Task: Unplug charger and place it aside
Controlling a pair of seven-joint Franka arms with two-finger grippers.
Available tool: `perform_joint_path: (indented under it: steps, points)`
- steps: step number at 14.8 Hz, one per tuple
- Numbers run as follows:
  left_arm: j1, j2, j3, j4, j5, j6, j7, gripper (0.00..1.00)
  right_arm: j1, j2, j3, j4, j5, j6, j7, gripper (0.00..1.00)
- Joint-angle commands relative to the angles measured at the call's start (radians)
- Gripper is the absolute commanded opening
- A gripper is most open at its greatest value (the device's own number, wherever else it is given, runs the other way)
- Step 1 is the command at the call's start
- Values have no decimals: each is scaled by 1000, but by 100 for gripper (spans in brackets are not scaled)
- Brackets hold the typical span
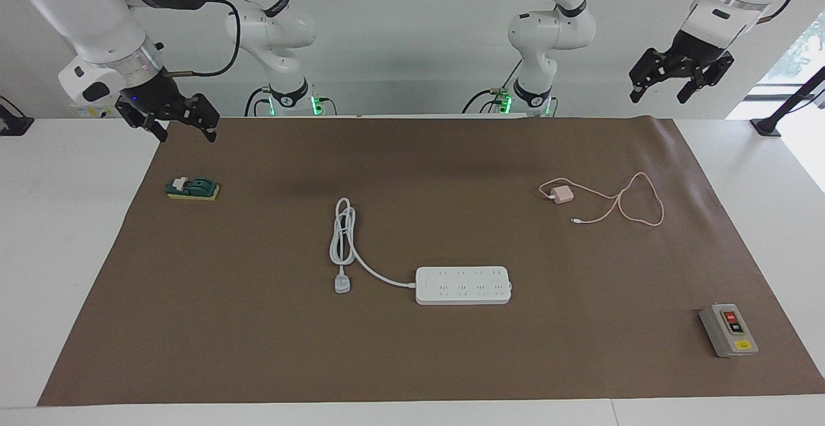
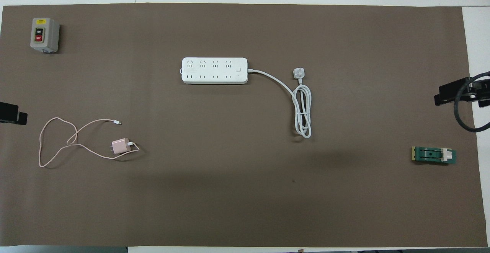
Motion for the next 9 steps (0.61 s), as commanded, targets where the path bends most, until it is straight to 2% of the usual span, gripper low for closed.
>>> perform_joint_path:
  steps: [1, 9]
  points:
    - [0, -28, -3, -38, 6, 37, 3, 100, -4, -17, 5, -19, -10, 5, -9, 100]
    - [-8, -16, -40, -69, 40, 37, -60, 100, -2, -19, 7, -20, -8, -1, -10, 100]
